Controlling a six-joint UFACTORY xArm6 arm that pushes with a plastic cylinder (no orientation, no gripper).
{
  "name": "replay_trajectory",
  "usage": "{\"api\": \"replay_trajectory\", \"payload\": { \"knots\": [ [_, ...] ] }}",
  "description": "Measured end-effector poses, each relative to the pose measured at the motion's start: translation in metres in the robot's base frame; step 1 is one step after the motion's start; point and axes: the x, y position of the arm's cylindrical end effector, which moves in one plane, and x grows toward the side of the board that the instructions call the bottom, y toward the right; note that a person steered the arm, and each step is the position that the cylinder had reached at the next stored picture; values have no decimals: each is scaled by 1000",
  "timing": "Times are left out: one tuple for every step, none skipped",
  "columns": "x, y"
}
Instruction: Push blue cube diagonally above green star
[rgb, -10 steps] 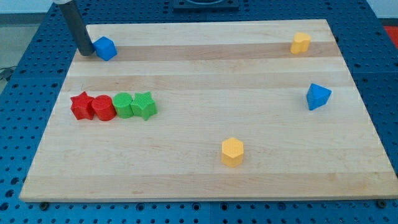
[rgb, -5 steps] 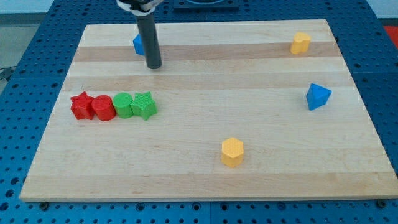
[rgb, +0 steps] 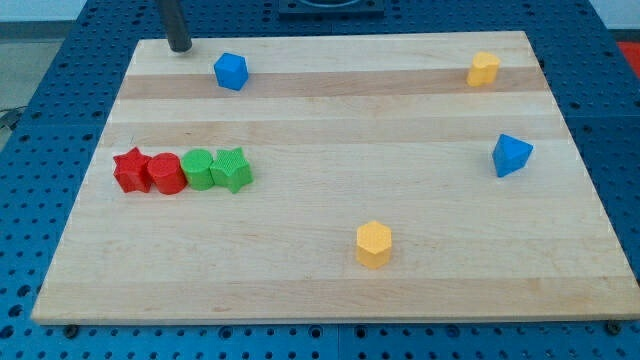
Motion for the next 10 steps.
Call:
{"api": "replay_trajectory", "payload": {
  "knots": [
    [0, 0],
    [17, 31],
    [40, 93],
    [58, 141],
    [76, 184],
    [85, 214],
    [61, 214],
    [58, 206],
    [49, 155],
    [49, 97]
  ]
}}
